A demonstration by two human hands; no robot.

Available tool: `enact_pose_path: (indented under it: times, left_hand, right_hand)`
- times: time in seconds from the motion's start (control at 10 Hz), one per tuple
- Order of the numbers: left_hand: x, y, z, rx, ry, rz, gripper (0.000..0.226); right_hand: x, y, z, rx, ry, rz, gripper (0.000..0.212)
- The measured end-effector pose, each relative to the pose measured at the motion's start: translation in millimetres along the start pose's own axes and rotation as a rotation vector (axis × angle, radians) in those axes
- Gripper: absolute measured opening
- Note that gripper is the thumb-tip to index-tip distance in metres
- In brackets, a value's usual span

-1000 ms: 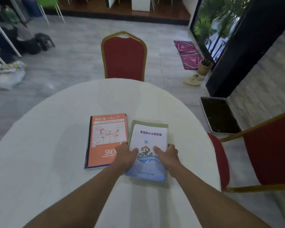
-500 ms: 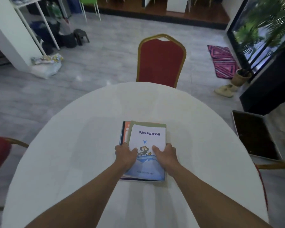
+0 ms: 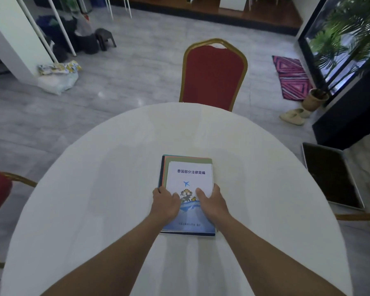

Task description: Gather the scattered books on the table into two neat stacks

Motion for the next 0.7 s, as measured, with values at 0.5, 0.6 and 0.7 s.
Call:
enact_pose_path:
  times: [0.5, 0.6, 0.7]
  left_hand:
    - [2.6, -19.5, -1.6, -0.049, 0.111, 0.101, 0.042]
    - [22.5, -39.9, -9.2, -0.010, 0.268, 0.215, 0.042]
    - [52.0, -58.2, -27.5, 0.051, 0.421, 0.364, 0.060]
  right_hand:
    - [-16.2, -14.5, -14.7, -0.043, -0.002, -0.086, 0.065]
    - [-40.8, -40.0, -33.8, 0.005, -0.098, -0.182, 0.068]
    - [-66.7, -65.3, -59.4, 0.081, -0.219, -0.229, 0.057]
Point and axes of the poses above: each hand's wrist, its own z-axis towards the middle knuckle, its own y-axis out of the palm, x = y × z, the point moved 7 cm from there along z, towards the middle knuckle, and after that the axes turned 2 degrees about -z, right-handed, at the moved point
